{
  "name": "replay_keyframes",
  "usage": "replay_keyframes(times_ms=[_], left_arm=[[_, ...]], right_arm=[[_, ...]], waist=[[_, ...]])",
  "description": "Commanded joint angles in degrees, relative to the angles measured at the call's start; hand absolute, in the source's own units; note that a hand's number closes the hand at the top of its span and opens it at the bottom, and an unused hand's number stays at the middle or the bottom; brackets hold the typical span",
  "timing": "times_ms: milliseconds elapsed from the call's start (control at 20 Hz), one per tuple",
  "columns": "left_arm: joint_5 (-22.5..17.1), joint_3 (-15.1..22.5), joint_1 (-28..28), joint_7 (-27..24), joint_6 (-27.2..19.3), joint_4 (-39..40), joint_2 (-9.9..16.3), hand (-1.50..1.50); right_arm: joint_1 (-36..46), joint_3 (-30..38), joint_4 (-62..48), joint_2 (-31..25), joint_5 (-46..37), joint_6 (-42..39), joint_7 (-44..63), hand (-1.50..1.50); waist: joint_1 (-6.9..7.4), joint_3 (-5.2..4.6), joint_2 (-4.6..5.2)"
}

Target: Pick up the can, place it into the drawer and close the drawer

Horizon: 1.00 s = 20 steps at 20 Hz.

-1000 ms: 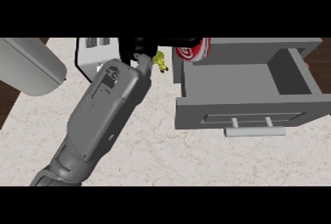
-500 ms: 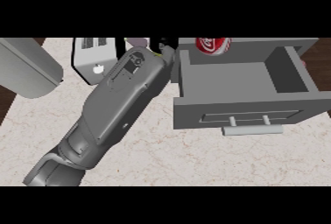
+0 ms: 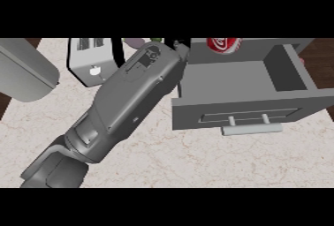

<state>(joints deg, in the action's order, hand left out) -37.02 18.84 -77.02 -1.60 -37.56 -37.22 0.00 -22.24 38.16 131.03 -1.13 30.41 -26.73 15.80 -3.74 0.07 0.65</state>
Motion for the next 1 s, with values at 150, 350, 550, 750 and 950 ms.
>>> replay_keyframes(times_ms=[150,350,550,750,950], left_arm=[[-6.26,3.12,-2.84,-2.48,0.95,6.58,0.00,1.50],[-10.36,9.39,-2.33,-2.43,-3.45,5.04,0.00,1.50],[-10.37,12.03,-4.66,-0.23,-4.20,8.00,0.00,1.50],[-12.33,13.20,-5.47,-2.64,-6.49,10.40,0.00,-1.50],[-14.36,14.66,-4.43,-3.95,-6.91,10.40,0.00,-1.50]], right_arm=[[1.17,0.20,-0.35,-0.59,0.94,0.99,0.65,-1.50],[0.38,-0.09,0.40,-0.15,1.04,-0.02,0.58,-1.50],[2.59,-0.81,2.49,-1.35,0.45,3.01,3.97,-1.50],[4.13,-1.34,-0.28,-0.77,-0.87,1.52,1.04,-1.50],[6.37,-2.88,0.40,-0.63,-2.79,4.33,3.41,-1.50]], waist=[[-0.48,0.02,0.22],[-1.37,0.05,0.10],[-0.49,0.01,0.03],[-1.54,0.08,0.42],[-0.89,0.02,0.49]])
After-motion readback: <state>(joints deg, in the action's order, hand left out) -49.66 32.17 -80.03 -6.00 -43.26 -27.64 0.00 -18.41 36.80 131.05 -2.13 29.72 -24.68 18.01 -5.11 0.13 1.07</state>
